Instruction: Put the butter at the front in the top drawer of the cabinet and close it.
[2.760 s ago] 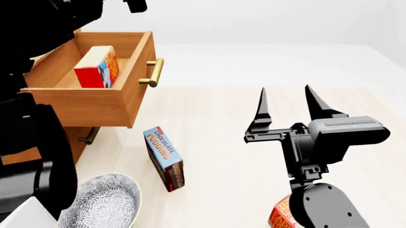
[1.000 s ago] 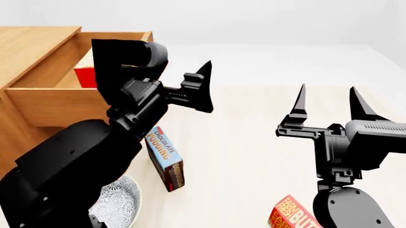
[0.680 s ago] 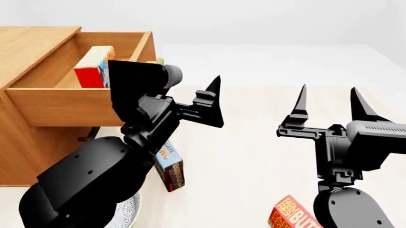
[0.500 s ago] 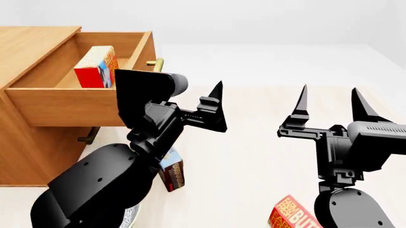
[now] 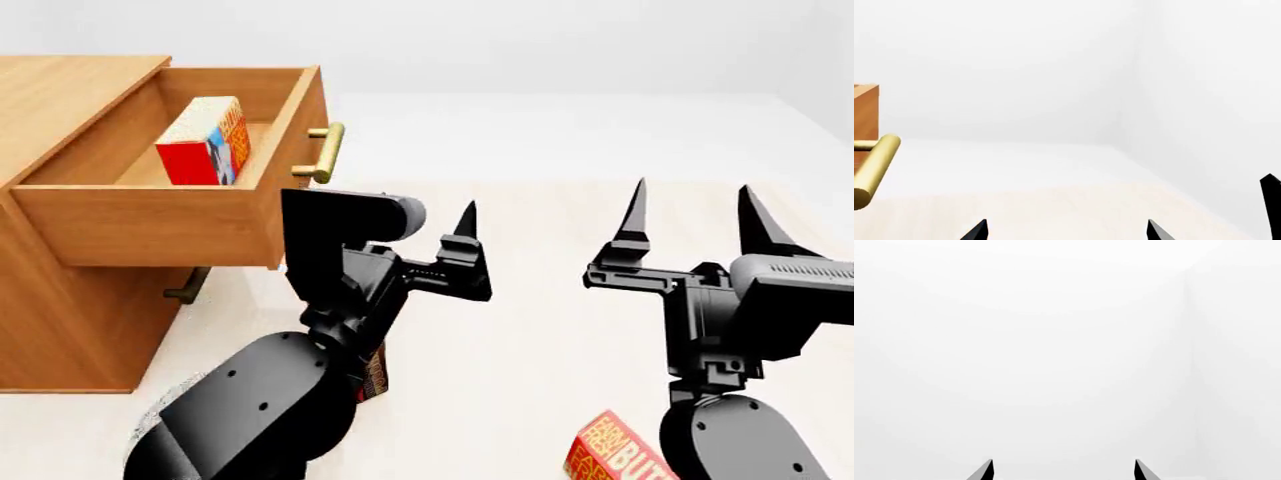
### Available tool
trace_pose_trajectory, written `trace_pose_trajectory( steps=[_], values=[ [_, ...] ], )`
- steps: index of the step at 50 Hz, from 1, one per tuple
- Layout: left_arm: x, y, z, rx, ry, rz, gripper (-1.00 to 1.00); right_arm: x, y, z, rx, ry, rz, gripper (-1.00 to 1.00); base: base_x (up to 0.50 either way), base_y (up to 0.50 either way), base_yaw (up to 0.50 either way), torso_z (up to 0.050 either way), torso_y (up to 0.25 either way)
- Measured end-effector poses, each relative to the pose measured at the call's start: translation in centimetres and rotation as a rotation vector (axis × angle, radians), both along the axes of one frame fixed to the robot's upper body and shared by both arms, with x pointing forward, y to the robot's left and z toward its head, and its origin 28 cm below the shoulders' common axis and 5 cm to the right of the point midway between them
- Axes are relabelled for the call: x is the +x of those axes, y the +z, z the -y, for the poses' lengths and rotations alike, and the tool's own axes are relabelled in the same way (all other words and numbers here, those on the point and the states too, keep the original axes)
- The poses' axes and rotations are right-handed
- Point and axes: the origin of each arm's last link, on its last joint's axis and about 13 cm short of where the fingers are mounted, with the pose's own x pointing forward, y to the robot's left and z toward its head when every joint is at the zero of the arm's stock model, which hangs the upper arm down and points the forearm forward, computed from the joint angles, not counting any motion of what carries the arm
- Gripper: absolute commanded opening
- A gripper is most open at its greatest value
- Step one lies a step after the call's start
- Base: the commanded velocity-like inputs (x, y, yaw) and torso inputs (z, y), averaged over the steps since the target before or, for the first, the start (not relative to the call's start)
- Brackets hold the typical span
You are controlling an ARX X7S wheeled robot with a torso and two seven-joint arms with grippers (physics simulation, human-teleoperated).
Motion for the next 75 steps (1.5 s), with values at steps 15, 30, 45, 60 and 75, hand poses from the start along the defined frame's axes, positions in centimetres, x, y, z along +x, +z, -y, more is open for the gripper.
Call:
trace_pose_trajectory(
  steps=[15,30,45,60,75],
  values=[
    [1.0,-0.4,0.6,0.034,0.121,-0.04,1.0,-0.1,0.0,0.0,0.003,0.005,-0.001,1.0,0.0,0.0,0.0,0.0,0.0],
    [2.5,-0.3,0.8,0.052,0.241,-0.072,1.0,0.5,0.1,-0.4,0.002,0.009,-0.004,1.0,0.0,0.0,0.0,0.0,0.0],
    [3.8,-0.2,0.5,0.055,0.327,-0.097,1.0,0.6,0.0,-0.5,0.0,0.011,-0.005,1.0,0.0,0.0,0.0,0.0,0.0],
    [4.6,-0.3,0.3,0.08,0.401,-0.114,1.0,0.4,0.0,-0.3,0.001,0.012,-0.005,1.0,0.0,0.0,0.0,0.0,0.0],
    [5.2,-0.5,0.2,0.121,0.463,-0.113,1.0,0.5,0.0,-0.4,0.002,0.014,-0.006,1.0,0.0,0.0,0.0,0.0,0.0]
  ],
)
